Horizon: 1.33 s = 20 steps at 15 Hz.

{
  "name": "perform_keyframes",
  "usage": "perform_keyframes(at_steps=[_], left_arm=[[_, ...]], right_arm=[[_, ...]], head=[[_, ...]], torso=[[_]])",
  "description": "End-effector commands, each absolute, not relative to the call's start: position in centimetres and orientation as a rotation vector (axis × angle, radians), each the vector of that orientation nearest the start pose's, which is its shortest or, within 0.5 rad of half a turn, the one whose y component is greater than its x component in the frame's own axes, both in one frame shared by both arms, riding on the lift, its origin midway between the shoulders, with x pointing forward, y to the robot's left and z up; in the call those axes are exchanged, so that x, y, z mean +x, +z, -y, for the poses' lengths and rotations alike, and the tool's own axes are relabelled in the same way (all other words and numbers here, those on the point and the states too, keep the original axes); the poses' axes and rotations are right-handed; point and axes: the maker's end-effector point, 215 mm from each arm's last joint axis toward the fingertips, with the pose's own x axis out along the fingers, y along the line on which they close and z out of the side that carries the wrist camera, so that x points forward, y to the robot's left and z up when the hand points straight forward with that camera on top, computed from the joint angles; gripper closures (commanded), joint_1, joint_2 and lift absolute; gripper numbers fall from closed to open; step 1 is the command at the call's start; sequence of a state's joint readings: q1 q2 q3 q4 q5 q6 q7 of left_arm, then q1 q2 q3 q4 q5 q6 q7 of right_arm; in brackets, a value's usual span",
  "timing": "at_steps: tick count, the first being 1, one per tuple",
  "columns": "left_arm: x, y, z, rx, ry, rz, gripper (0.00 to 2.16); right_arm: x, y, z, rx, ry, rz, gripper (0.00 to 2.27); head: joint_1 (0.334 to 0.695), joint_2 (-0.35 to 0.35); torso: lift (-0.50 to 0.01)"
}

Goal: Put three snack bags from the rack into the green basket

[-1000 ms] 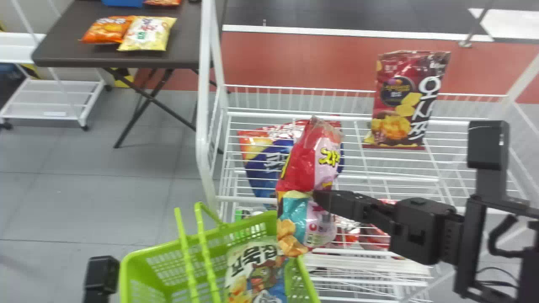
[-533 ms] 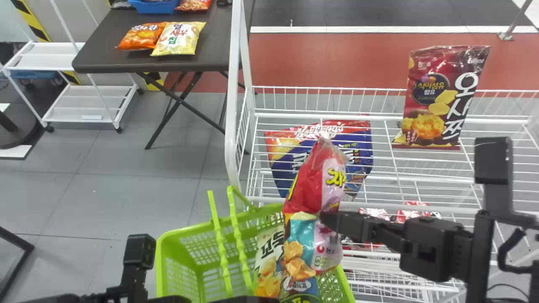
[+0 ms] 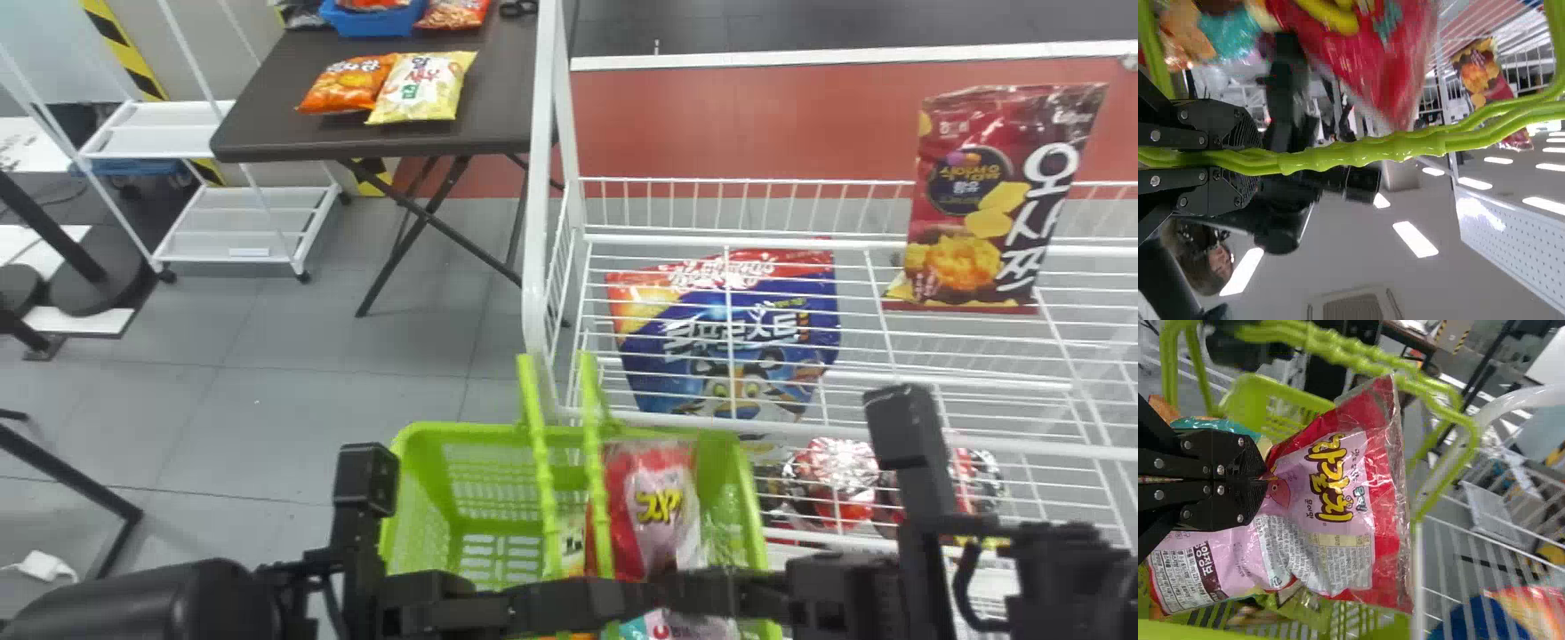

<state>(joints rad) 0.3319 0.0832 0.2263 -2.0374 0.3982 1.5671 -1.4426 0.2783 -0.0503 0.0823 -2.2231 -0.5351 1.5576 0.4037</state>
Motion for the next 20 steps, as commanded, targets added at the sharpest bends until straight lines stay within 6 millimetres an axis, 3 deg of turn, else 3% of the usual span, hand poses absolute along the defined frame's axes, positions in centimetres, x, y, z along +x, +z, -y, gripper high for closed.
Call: perform_keyframes(at_steps=[1,2,3,4,6,9,11,12,13,14,16,20], left_arm=[[23.6,-34.8,-7.3,-1.246,-1.279,-0.916,2.15],[23.5,-34.7,-7.3,-1.241,-1.280,-0.916,2.15],[23.5,-34.8,-7.4,-1.242,-1.277,-0.916,2.15],[23.6,-34.9,-7.7,-1.243,-1.268,-0.916,2.15],[23.8,-35.4,-8.6,-1.256,-1.237,-0.911,2.15],[23.8,-36.0,-9.3,-1.273,-1.209,-0.914,2.15],[23.6,-36.5,-10.0,-1.297,-1.186,-0.913,2.15],[23.6,-36.7,-10.3,-1.304,-1.175,-0.914,2.15],[23.3,-37.0,-10.5,-1.313,-1.165,-0.917,2.15],[23.2,-37.1,-10.8,-1.318,-1.157,-0.915,2.15],[22.7,-37.2,-11.0,-1.338,-1.152,-0.917,2.15],[21.8,-36.9,-10.7,-1.363,-1.166,-0.915,2.15]], right_arm=[[23.5,-46.7,-2.5,0.459,0.915,-1.239,2.15],[23.0,-47.0,-2.7,0.449,0.922,-1.249,1.62],[22.9,-46.6,-2.7,0.447,0.928,-1.239,0.43],[23.2,-46.0,-1.9,0.436,0.916,-1.213,0.00],[25.3,-43.3,0.7,0.426,0.869,-1.114,0.00],[28.3,-39.2,4.4,0.481,0.828,-0.985,0.03],[30.4,-37.8,8.3,0.506,0.747,-0.918,0.03],[33.0,-37.3,10.8,0.490,0.674,-0.830,0.03],[35.6,-37.2,13.0,0.456,0.599,-0.741,0.03],[37.7,-37.7,15.5,0.411,0.519,-0.673,0.04],[41.0,-38.0,19.4,0.330,0.410,-0.523,0.06],[43.3,-39.6,23.2,0.190,0.281,-0.328,0.07]], head=[[0.695,0.194],[0.695,0.213],[0.695,0.233],[0.695,0.260],[0.695,0.262],[0.695,0.207],[0.695,0.136],[0.695,0.107],[0.695,0.082],[0.695,0.009],[0.695,-0.062],[0.695,-0.187]], torso=[[0.000],[0.000],[0.000],[0.000],[0.000],[0.000],[0.000],[0.000],[0.000],[0.000],[0.000],[0.000]])
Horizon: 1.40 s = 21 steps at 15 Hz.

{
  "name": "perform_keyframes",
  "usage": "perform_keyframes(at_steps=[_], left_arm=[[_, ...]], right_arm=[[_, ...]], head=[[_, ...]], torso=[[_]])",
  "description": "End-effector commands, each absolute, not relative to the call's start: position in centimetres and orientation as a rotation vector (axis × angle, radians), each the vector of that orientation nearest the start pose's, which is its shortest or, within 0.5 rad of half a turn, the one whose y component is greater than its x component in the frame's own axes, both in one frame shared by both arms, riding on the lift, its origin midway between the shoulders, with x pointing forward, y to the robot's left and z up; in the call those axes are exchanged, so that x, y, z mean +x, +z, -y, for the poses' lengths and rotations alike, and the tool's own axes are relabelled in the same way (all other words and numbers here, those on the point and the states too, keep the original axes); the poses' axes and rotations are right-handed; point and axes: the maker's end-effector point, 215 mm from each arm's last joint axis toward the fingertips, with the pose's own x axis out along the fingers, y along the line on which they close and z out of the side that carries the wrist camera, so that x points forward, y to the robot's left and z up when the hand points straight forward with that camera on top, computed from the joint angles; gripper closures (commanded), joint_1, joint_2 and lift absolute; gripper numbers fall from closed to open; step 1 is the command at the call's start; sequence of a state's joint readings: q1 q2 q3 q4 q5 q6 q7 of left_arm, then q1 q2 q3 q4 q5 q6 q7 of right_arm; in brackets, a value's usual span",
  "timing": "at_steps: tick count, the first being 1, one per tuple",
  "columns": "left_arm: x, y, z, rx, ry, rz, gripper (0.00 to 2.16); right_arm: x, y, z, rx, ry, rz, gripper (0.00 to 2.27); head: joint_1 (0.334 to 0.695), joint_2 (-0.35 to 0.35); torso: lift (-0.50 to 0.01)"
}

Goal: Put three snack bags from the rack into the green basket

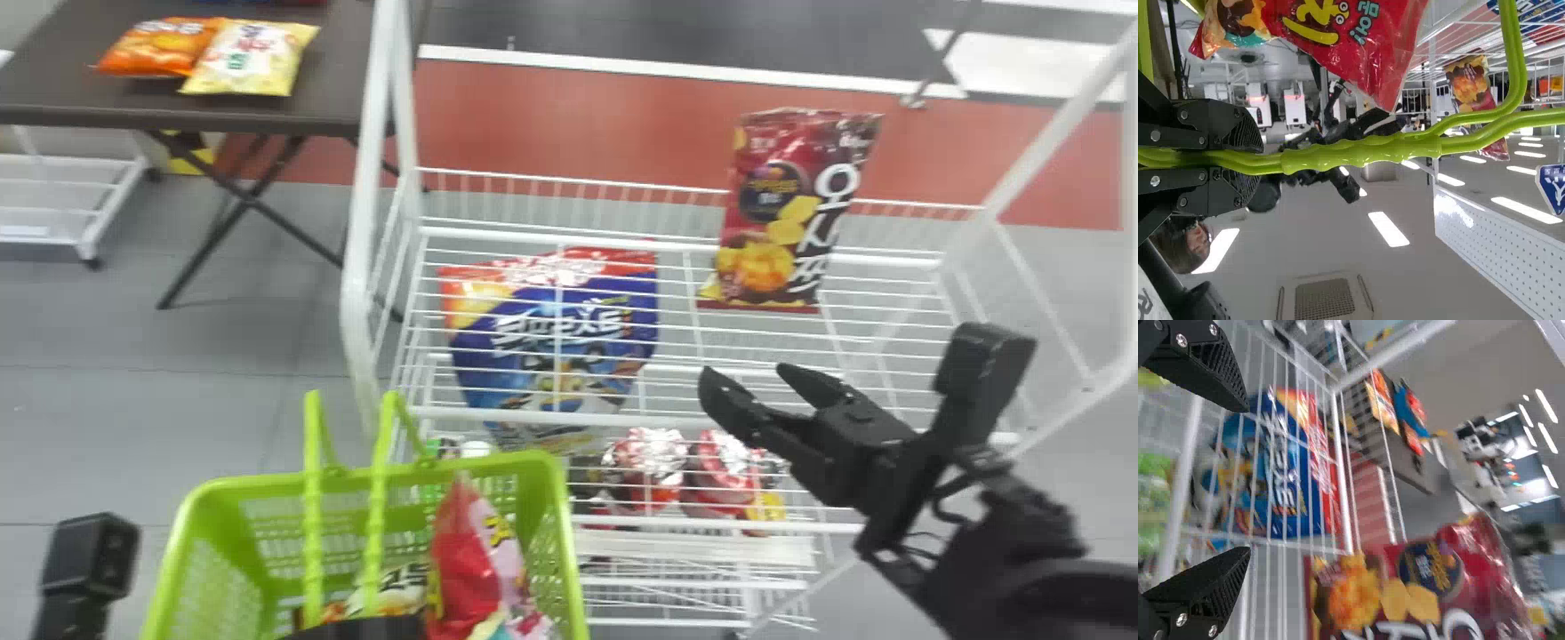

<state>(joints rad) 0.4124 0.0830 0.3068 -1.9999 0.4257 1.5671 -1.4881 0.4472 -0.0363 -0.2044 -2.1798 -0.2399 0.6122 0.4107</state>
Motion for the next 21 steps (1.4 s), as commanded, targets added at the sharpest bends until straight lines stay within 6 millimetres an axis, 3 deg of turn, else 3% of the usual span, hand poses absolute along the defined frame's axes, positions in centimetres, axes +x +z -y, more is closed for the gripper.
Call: perform_keyframes(at_steps=[1,5,9,21], left_arm=[[21.8,-37.1,-10.5,-1.361,-1.163,-0.922,2.15],[21.6,-37.3,-9.9,-1.360,-1.171,-0.935,2.15],[21.5,-37.1,-9.7,-1.361,-1.181,-0.937,2.15],[21.7,-37.1,-9.4,-1.346,-1.187,-0.942,2.15]], right_arm=[[43.2,-39.8,23.6,0.181,0.274,-0.304,0.07],[42.7,-39.2,23.1,0.154,0.280,-0.263,0.07],[42.3,-39.6,22.8,0.156,0.283,-0.273,0.07],[42.0,-38.4,22.3,0.155,0.292,-0.255,0.07]], head=[[0.695,-0.201],[0.695,-0.236],[0.695,-0.238],[0.695,-0.232]], torso=[[0.000],[0.000],[0.000],[0.000]])
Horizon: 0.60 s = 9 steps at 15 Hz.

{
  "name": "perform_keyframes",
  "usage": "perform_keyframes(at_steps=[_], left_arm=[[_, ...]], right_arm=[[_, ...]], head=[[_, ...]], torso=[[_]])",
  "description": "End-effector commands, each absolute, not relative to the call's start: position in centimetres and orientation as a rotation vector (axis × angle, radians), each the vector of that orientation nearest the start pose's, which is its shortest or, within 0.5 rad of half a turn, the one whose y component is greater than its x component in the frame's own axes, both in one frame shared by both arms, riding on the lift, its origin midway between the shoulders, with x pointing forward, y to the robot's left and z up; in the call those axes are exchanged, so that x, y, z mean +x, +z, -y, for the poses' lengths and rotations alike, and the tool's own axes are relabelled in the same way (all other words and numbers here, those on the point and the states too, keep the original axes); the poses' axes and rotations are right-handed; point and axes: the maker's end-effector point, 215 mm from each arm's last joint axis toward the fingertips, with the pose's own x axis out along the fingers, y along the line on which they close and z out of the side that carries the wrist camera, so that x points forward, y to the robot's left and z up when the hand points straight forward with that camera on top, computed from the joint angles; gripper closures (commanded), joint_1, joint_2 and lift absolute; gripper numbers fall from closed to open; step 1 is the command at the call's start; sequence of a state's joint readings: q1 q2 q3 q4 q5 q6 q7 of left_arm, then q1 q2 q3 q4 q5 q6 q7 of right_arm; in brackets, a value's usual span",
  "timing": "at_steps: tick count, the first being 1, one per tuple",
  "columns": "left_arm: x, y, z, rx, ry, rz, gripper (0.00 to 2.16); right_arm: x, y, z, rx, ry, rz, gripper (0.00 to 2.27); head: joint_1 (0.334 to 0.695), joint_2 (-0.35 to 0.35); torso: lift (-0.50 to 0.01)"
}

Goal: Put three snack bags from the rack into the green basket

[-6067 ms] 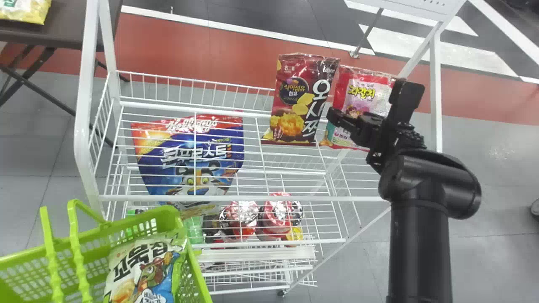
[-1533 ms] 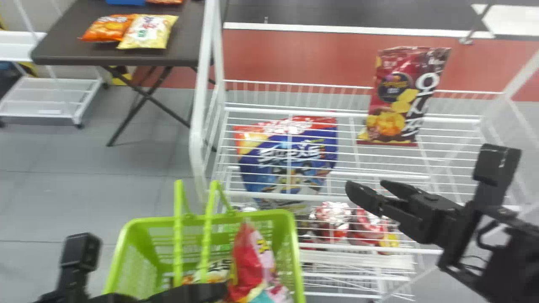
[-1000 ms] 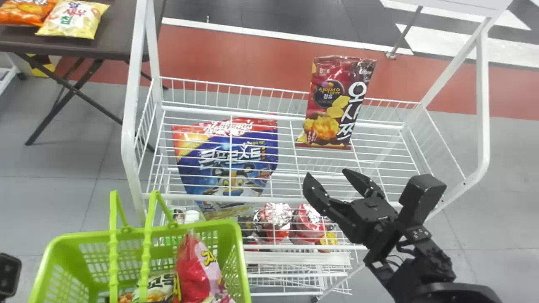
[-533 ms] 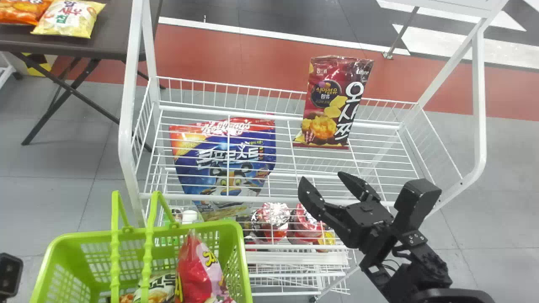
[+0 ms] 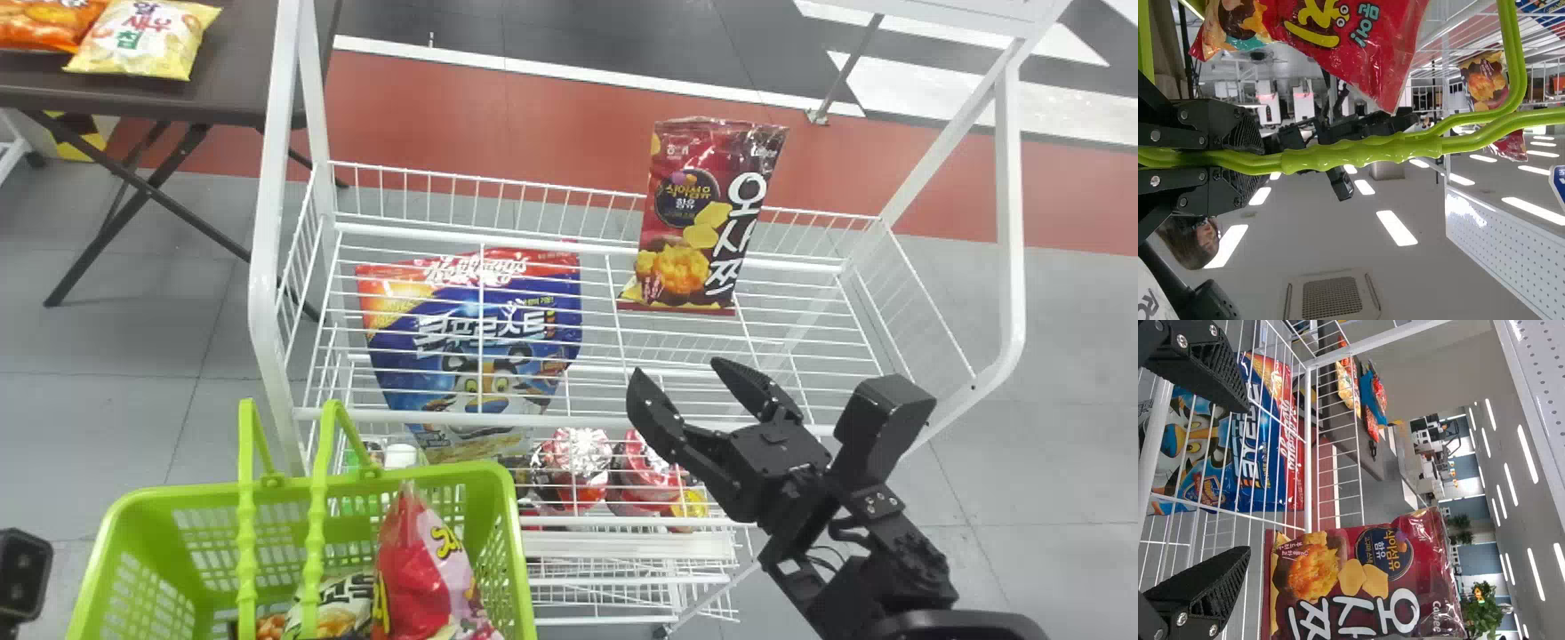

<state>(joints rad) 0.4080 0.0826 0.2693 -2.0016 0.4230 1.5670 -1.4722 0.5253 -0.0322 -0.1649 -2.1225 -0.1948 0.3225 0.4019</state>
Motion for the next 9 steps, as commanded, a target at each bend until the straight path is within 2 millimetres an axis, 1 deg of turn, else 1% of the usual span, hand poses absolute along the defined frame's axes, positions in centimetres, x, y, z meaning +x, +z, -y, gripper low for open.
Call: perform_keyframes(at_steps=[1,9], left_arm=[[21.69,-37.11,-9.33,-1.346,-1.188,-0.943,2.15],[21.74,-37.06,-9.27,-1.343,-1.190,-0.943,2.15]], right_arm=[[41.99,-38.19,22.26,0.154,0.292,-0.252,0.07],[41.88,-38.18,22.23,0.164,0.294,-0.262,0.08]], head=[[0.695,-0.233],[0.695,-0.236]], torso=[[0.000],[0.000]])
